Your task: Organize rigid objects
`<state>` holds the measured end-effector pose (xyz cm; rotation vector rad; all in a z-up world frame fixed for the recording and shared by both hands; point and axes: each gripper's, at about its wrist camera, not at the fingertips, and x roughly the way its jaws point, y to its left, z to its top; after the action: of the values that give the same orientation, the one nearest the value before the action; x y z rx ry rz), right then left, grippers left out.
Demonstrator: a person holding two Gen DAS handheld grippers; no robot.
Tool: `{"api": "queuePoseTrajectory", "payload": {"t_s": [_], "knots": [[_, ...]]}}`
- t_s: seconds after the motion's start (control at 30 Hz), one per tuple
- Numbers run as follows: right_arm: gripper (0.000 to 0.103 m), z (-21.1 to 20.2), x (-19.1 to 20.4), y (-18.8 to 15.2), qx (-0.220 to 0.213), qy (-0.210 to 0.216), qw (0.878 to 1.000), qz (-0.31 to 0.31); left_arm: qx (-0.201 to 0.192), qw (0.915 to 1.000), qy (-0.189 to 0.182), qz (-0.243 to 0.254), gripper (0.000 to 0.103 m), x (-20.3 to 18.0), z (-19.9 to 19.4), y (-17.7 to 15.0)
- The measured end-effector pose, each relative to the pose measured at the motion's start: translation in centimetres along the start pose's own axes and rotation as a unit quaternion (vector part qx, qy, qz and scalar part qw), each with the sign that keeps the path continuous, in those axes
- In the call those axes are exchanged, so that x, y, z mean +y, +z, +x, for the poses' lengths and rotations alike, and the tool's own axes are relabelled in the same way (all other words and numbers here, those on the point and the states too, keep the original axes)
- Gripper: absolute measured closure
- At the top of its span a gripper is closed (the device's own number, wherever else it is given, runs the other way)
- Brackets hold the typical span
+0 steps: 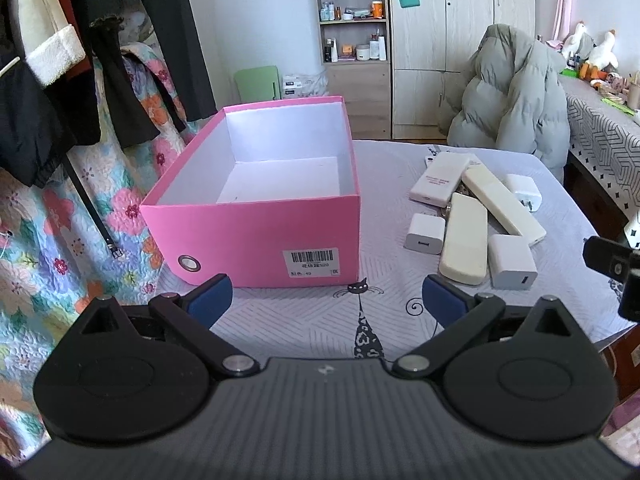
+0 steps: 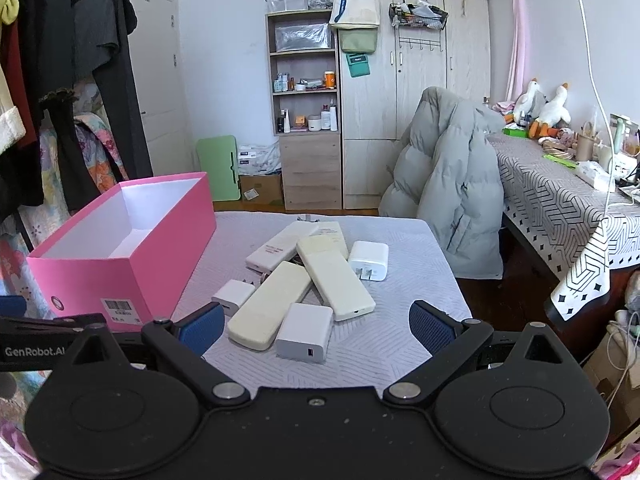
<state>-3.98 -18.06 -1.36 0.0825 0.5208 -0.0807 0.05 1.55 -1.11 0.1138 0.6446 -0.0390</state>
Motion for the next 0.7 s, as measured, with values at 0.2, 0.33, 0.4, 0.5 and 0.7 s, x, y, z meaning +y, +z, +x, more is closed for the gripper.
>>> {"api": "queuePoseTrajectory", "payload": {"t_s": [0.2, 0.33, 0.4, 0.5, 0.7], "knots": [[0.003, 0.15, 0.05, -0.30, 0.008, 0.005, 1.000, 0.002, 0.008, 0.9999, -0.007, 0.009, 0.000, -0.09, -0.11, -0.11], [0.003, 0.20, 0.25, -0.39, 0.010, 0.008, 1.000, 0.003, 0.008, 0.9999, -0.008, 0.006, 0.000, 0.02, -0.19, -0.18], [0.003, 0.20, 0.33, -0.42, 0.011, 0.008, 1.000, 0.003, 0.007, 0.9999, -0.009, 0.004, 0.000, 0.13, -0.22, -0.18], [0.003, 0.16, 0.37, -0.43, 0.009, 0.008, 1.000, 0.003, 0.005, 0.9999, -0.009, 0.001, 0.000, 0.25, -0.22, -0.17], [0.003, 0.10, 0.50, -0.49, 0.003, 0.002, 1.000, 0.004, -0.001, 0.9999, -0.012, -0.002, 0.000, 0.51, -0.25, -0.21]]}}
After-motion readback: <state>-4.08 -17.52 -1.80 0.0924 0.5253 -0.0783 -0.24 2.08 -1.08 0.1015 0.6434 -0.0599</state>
